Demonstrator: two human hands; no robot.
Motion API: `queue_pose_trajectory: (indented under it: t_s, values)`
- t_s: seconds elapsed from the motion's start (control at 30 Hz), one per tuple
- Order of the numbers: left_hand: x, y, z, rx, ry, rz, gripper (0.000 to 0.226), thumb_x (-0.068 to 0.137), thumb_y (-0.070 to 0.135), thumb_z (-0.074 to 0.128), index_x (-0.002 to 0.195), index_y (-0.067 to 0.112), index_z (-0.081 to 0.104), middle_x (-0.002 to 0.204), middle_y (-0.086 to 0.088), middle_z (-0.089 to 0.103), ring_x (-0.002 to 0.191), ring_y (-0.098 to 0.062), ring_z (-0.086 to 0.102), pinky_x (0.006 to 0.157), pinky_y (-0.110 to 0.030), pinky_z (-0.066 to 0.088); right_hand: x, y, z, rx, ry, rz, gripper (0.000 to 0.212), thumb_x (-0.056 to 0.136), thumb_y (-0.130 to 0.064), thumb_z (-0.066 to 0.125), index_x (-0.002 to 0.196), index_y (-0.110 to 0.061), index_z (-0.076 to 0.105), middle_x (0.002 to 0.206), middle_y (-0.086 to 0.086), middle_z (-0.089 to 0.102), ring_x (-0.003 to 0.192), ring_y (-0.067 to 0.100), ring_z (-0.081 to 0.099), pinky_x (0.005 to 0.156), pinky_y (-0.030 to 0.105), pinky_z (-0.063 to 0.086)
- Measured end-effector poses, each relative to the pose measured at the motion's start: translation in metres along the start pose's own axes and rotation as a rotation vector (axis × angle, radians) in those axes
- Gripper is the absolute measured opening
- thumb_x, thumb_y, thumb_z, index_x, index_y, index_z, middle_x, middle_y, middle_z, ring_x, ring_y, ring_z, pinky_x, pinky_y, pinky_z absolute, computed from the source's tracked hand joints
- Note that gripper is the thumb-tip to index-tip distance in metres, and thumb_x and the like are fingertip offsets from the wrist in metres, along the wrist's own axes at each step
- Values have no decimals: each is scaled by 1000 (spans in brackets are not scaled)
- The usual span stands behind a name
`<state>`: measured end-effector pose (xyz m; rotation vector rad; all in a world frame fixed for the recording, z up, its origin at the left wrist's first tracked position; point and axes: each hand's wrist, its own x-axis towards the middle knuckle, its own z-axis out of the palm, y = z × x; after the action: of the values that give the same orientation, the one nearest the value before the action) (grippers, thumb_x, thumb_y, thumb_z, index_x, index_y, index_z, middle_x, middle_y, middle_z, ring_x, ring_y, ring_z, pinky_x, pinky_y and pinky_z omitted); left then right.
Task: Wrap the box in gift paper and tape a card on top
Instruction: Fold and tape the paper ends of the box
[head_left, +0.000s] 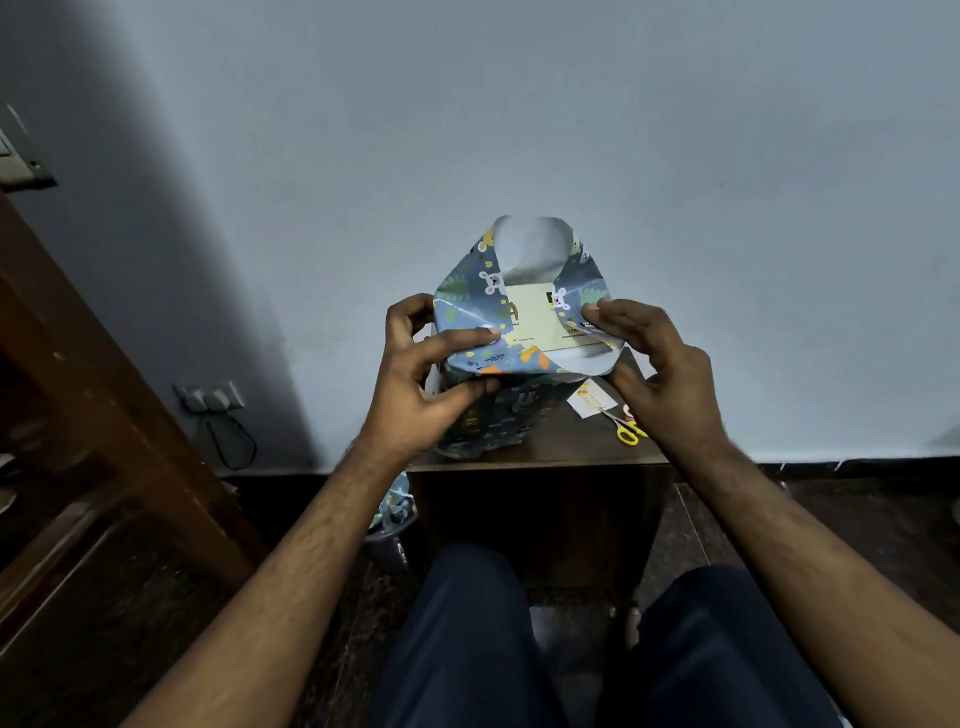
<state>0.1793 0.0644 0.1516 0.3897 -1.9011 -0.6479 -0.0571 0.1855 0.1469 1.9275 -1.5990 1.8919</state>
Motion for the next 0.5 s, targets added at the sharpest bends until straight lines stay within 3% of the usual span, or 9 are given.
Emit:
queue_pose_trajectory:
  t_s: [0.17,0.3,0.4,0.5]
  values:
    - [0,4,-3,-38,-21,-74,40,74,9,86,111,21,77,139,-14,37,139,-22,44,104,-55,50,5,4,0,6,6,-56,31,87,11,67,114,-5,72,122,0,72,128,11,61,102,20,48]
    - [-2,6,2,-51,-13,-83,41,75,9,85,112,24,75,140,-12,36,140,-27,43,104,-56,50,9,8,4,34,24,-115,21,89,-7,65,106,-1,76,118,2,73,125,13,63,105,25,47]
    - [-7,5,4,-42,17,-91,39,73,20,89,109,27,77,138,-8,38,138,-27,43,107,-59,46,8,13,8,91,17,-52,19,87,2,71,105,-2,77,116,7,74,126,19,62,105,29,48]
    - [-11,7,6,-71,76,-78,37,69,29,91,103,27,78,135,-8,40,135,-27,47,109,-59,44,8,12,11,152,0,-8,13,89,-3,71,96,-13,75,115,7,72,127,21,60,106,35,48]
